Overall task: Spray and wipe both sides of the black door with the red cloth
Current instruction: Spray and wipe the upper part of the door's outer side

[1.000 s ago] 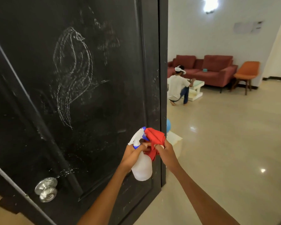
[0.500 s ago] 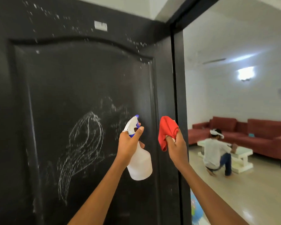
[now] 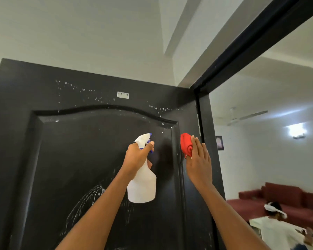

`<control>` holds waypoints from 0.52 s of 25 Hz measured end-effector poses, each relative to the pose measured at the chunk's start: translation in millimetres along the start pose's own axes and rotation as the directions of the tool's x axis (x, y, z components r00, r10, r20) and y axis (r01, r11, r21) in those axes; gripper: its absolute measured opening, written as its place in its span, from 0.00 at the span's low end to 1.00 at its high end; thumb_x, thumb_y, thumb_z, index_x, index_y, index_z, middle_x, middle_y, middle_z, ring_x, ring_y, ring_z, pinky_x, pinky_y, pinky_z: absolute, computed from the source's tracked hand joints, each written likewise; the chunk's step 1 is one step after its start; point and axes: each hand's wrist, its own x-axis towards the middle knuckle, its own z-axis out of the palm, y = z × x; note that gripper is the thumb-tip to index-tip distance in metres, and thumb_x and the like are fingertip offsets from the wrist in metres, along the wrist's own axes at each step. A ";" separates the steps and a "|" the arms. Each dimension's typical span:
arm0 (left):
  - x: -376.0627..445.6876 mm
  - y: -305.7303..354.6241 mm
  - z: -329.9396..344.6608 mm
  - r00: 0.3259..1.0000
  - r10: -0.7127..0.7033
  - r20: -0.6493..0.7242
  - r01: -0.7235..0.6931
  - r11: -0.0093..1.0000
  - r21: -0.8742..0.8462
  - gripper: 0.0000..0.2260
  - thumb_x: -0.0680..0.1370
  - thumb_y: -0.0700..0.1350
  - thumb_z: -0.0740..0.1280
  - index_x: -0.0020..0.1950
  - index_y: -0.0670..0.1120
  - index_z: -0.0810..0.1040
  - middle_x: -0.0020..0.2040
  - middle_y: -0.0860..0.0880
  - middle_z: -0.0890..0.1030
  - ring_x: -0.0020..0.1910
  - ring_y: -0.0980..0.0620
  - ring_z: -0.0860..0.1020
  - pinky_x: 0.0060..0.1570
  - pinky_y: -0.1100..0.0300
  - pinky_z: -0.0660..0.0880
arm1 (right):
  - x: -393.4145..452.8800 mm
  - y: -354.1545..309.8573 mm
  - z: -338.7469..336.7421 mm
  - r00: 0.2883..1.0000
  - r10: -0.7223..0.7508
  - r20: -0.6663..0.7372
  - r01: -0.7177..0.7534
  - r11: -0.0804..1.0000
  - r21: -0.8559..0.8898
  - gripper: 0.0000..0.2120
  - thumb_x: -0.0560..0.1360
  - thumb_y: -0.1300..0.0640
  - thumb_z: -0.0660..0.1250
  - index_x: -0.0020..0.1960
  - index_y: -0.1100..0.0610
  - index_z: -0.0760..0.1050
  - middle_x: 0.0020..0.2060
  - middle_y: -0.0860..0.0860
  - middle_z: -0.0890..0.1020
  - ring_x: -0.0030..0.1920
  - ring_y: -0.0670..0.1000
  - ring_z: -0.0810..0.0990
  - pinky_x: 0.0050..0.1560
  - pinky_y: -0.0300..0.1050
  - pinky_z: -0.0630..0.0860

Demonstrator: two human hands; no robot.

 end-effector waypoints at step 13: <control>73.6 11.1 23.1 0.996 0.085 -0.004 -0.084 0.989 0.123 0.20 0.79 0.60 0.66 0.49 0.42 0.82 0.34 0.45 0.82 0.26 0.50 0.80 0.32 0.59 0.79 | 90.4 44.8 47.6 1.000 -0.024 -0.014 0.021 0.974 -0.224 0.42 0.80 0.54 0.70 0.83 0.58 0.47 0.80 0.62 0.60 0.79 0.67 0.61 0.77 0.65 0.62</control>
